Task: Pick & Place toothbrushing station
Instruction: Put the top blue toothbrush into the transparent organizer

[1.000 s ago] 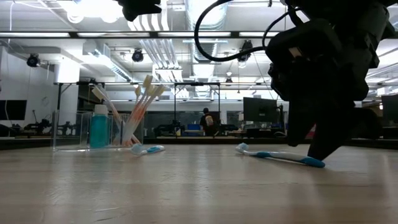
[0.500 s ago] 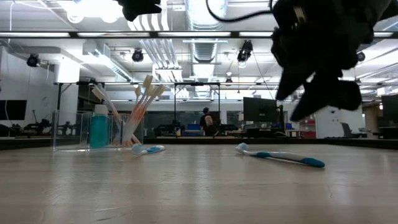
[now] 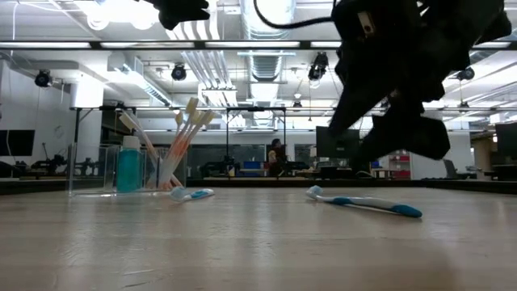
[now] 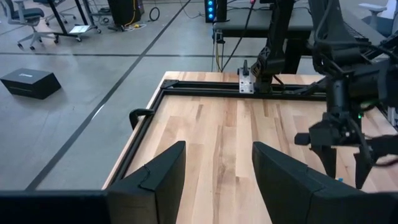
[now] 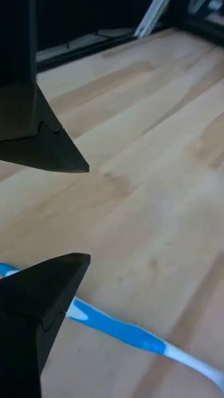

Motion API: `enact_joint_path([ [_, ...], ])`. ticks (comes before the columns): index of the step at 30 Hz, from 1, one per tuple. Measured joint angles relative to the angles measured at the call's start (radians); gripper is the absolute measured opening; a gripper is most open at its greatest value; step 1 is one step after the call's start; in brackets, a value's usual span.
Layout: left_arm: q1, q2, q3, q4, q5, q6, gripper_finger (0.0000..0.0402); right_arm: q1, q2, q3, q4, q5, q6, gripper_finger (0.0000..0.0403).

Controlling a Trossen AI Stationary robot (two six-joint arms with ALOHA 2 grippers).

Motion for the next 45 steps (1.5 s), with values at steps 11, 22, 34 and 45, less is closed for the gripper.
enact_joint_path([
  [11, 0.0, 0.0, 0.0, 0.0, 0.0, 0.0, 0.0191, 0.001, 0.147, 0.061, -0.01, -0.123, 0.0, 0.0219],
  [22, 0.0, 0.0, 0.0, 0.0, 0.0, 0.0, 0.0191, 0.001, 0.097, 0.06, -0.199, -0.134, 0.004, 0.0219],
  [34, 0.0, 0.0, 0.0, 0.0, 0.0, 0.0, 0.0191, 0.0, 0.01, 0.056, -0.397, -0.111, -0.018, 0.0219],
  [45, 0.0, 0.0, 0.0, 0.0, 0.0, 0.0, 0.0191, -0.006, -0.173, 0.057, -0.55, 0.05, -0.334, 0.0219],
])
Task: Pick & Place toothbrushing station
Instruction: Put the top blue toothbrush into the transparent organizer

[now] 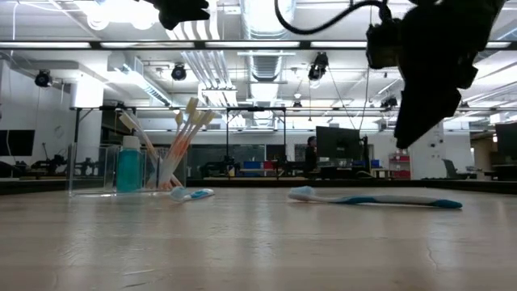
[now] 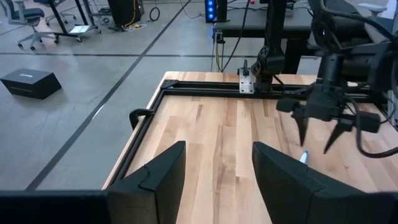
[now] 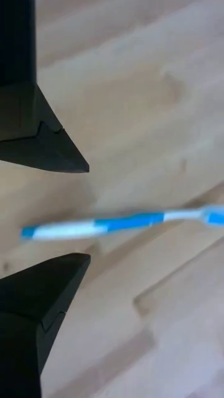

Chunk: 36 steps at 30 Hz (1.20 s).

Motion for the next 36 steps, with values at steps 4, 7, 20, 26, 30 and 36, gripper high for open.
enact_joint_path([
  [4, 0.0, 0.0, 0.0, 0.0, 0.0, 0.0, 0.0191, -0.007, -0.007, -0.022, -0.042, 0.015, -0.007, 0.0219],
  [7, 0.0, 0.0, 0.0, 0.0, 0.0, 0.0, 0.0191, -0.007, 0.017, -0.049, -0.034, 0.015, -0.014, 0.0219],
  [20, 0.0, 0.0, 0.0, 0.0, 0.0, 0.0, 0.0191, -0.007, 0.055, -0.167, 0.2, 0.006, -0.059, 0.0219],
  [26, 0.0, 0.0, 0.0, 0.0, 0.0, 0.0, 0.0191, -0.007, 0.054, -0.236, 0.338, 0.003, -0.058, 0.0219],
  [30, 0.0, 0.0, 0.0, 0.0, 0.0, 0.0, 0.0191, -0.007, 0.054, -0.256, 0.367, -0.009, -0.058, 0.0219],
  [36, 0.0, 0.0, 0.0, 0.0, 0.0, 0.0, 0.0191, -0.006, 0.069, -0.273, 0.402, -0.011, -0.059, 0.0219],
])
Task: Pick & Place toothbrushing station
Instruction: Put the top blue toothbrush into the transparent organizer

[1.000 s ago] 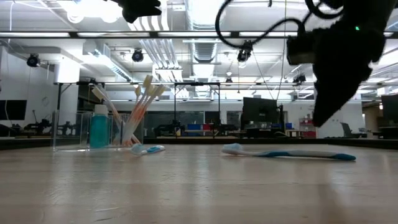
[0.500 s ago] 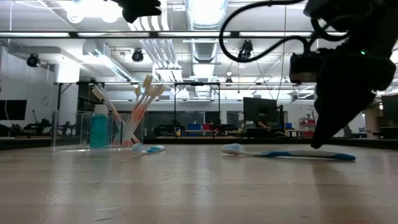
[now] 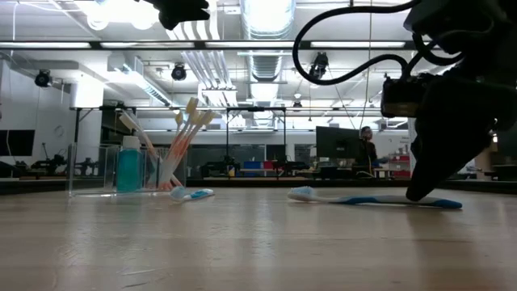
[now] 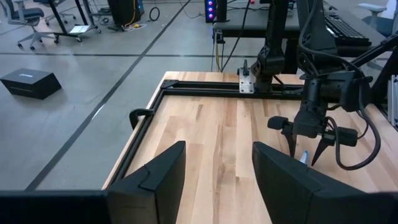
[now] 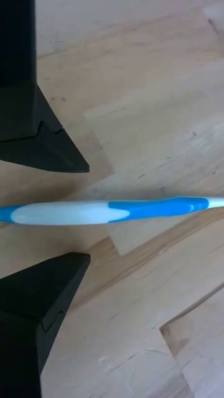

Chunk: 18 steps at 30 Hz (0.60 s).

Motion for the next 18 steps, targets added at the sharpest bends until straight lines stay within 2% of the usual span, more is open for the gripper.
enact_joint_path([
  [10, 0.0, 0.0, 0.0, 0.0, 0.0, 0.0, 0.0191, -0.001, 0.056, 0.015, 0.057, -0.005, -0.024, 0.0213],
  [18, 0.0, 0.0, 0.0, 0.0, 0.0, 0.0, 0.0191, -0.001, 0.058, 0.017, 0.057, -0.002, -0.03, 0.0159],
])
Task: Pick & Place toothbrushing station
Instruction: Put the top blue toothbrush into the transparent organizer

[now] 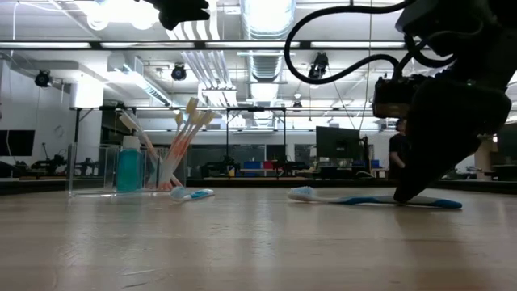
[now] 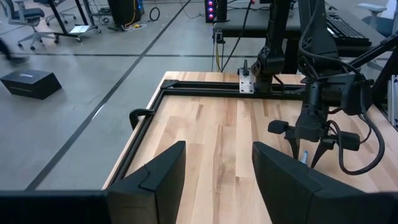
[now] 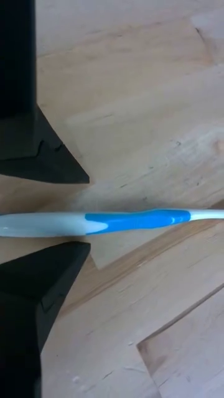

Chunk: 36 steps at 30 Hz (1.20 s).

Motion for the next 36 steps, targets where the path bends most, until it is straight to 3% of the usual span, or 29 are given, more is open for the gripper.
enact_joint_path([
  [12, 0.0, 0.0, 0.0, 0.0, 0.0, 0.0, 0.0191, -0.001, 0.001, -0.001, 0.0, -0.006, -0.004, 0.0061],
  [18, 0.0, 0.0, 0.0, 0.0, 0.0, 0.0, 0.0191, 0.002, 0.001, 0.002, 0.019, -0.078, -0.026, 0.0017],
  [27, 0.0, 0.0, 0.0, 0.0, 0.0, 0.0, 0.0191, 0.002, -0.025, 0.007, 0.019, -0.039, -0.044, 0.0015],
  [36, 0.0, 0.0, 0.0, -0.001, 0.0, 0.0, 0.0191, 0.002, -0.205, 0.027, 0.019, 0.103, -0.189, 0.0013],
])
